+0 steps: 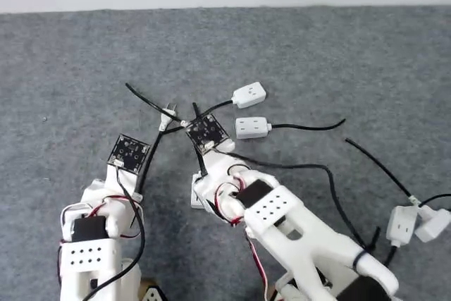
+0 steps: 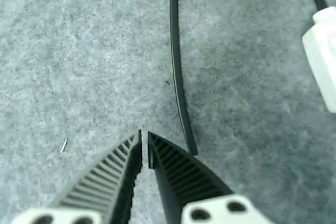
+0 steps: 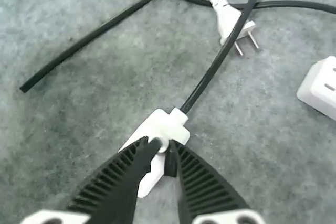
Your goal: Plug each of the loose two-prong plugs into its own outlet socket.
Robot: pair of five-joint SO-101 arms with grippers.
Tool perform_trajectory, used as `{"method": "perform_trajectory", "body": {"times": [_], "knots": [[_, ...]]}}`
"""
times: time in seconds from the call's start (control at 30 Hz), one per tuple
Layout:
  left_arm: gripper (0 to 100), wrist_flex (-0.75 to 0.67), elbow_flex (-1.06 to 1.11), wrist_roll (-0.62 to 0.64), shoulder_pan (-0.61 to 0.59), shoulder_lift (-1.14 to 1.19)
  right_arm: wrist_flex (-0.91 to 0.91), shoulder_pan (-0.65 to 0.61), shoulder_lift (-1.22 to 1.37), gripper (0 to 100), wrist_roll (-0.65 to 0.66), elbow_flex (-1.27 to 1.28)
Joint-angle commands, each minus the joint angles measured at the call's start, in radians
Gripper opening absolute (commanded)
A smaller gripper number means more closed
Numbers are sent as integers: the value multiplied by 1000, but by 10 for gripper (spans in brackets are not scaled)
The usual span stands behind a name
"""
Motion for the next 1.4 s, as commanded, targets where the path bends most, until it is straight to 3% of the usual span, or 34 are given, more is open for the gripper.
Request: {"method": "perform_trajectory", "body": {"times": [0.0, 0.5, 0.6, 0.8, 0.97, 1.37], "knots": [[15, -20, -8, 9, -6, -9, 30, -27, 30, 8, 43, -18], [15, -20, -7, 8, -6, -11, 143, -28, 242, 13, 44, -199], [15, -20, -7, 8, -6, -14, 136, -28, 202, 31, -69, -199], [15, -20, -7, 8, -6, -14, 137, -81, 150, 171, -245, -229], [15, -20, -7, 8, -6, -14, 139, -119, 157, 187, -344, -275], [15, -20, -7, 8, -6, -14, 85, -131, 338, 196, -344, -348]]}}
